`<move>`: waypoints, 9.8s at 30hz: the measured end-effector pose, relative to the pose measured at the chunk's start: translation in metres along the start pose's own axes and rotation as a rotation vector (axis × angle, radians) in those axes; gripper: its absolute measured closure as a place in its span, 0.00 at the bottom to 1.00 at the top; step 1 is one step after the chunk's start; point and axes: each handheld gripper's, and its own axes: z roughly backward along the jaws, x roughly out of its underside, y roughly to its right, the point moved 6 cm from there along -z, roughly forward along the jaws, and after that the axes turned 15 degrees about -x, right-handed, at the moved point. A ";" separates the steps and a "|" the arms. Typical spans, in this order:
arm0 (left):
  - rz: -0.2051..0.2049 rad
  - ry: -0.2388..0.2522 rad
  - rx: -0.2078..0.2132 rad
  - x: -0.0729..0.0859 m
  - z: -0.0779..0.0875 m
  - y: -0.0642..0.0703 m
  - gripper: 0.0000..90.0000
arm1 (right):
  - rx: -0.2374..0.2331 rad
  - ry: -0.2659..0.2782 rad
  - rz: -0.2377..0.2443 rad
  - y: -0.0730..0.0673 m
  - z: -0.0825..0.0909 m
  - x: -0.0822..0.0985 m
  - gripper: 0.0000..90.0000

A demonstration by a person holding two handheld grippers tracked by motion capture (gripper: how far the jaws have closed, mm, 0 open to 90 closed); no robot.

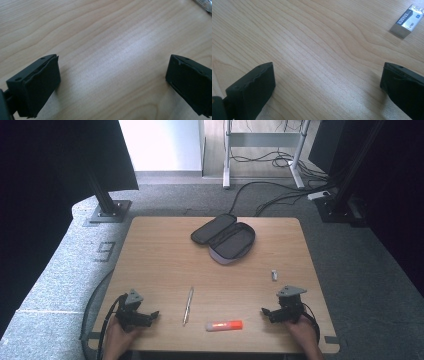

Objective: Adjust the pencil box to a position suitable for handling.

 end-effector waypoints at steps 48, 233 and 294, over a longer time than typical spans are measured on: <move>0.013 0.011 0.073 -0.048 0.005 0.021 0.05 | 0.000 0.000 0.000 0.000 0.000 0.000 0.00; -0.296 0.038 0.378 -0.202 -0.103 0.168 0.55 | -0.011 -0.002 0.008 0.000 0.001 0.001 0.00; -0.300 0.097 0.444 -0.156 -0.026 0.201 0.36 | -0.011 -0.004 0.006 0.000 0.001 0.001 0.00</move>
